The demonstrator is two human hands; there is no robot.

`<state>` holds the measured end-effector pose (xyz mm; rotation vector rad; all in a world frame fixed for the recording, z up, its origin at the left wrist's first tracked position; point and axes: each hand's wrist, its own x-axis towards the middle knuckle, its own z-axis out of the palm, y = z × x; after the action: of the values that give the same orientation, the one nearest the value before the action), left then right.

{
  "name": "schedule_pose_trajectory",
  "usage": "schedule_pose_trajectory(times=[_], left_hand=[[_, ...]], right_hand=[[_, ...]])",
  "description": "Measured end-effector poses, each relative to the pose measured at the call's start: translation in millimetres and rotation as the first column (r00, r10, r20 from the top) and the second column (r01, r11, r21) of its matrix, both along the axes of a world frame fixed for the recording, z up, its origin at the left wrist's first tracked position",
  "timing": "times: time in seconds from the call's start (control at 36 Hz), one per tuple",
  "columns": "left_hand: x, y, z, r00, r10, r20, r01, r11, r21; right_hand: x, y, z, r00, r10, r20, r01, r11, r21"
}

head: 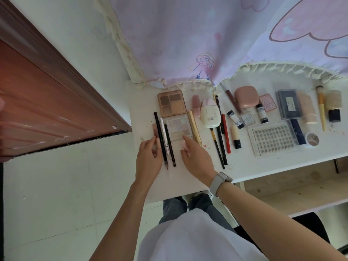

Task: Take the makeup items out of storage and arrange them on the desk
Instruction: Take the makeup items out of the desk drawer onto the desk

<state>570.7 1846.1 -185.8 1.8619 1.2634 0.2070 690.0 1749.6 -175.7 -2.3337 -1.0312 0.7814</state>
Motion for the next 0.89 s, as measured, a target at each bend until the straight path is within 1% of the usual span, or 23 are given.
schedule_pose_trajectory(times=[0.08,0.14,0.22,0.28,0.33,0.39,0.53,0.58,0.78,0.83,0.89], left_hand=[[0.8,-4.9,1.4,1.0,-0.018,-0.019,0.018,1.0,0.02],[1.6,-9.1,1.3,0.994,-0.041,-0.097,0.047,0.997,0.067],[1.2,-15.7,2.2,0.97,-0.047,-0.24,0.073,0.992,0.101],[0.1,-18.6,3.4,0.964,-0.055,-0.259,0.083,0.992,0.097],[-1.6,-20.4,4.4,0.967,-0.077,-0.242,0.103,0.99,0.095],[-3.4,-21.5,5.0,0.973,-0.093,-0.213,0.116,0.988,0.098],[-5.9,-20.7,4.2,0.98,-0.131,-0.153,0.147,0.984,0.098],[-5.2,-20.2,5.5,0.979,-0.146,-0.143,0.16,0.983,0.092],[4.9,-31.9,20.2,0.985,-0.088,-0.151,0.106,0.988,0.111],[15.0,-39.1,25.7,0.986,-0.095,-0.135,0.113,0.985,0.131],[23.4,-46.0,30.8,0.991,-0.103,-0.084,0.115,0.981,0.153]], right_hand=[[-3.0,-7.1,-2.3,0.998,0.059,0.032,-0.058,0.998,-0.019],[-7.0,-9.4,-4.6,0.996,0.071,0.06,-0.07,0.997,-0.023],[-11.6,-7.2,-4.9,0.998,0.036,0.058,-0.036,0.999,-0.007],[-13.6,-4.0,-3.5,1.0,-0.01,0.017,0.009,1.0,0.028],[-15.2,-1.7,-1.7,1.0,-0.022,-0.011,0.023,0.997,0.076],[-16.6,-2.2,-0.2,1.0,0.013,-0.014,-0.011,0.994,0.109],[-16.8,-13.2,0.1,0.99,0.104,-0.094,-0.092,0.987,0.132],[-15.0,-18.2,-0.4,0.987,0.11,-0.114,-0.094,0.986,0.136],[-3.6,-45.5,6.2,0.984,0.021,-0.177,0.007,0.988,0.157],[4.3,-62.5,7.5,0.981,-0.043,-0.191,0.075,0.984,0.163],[10.5,-78.2,7.1,0.975,-0.104,-0.197,0.136,0.978,0.159]])
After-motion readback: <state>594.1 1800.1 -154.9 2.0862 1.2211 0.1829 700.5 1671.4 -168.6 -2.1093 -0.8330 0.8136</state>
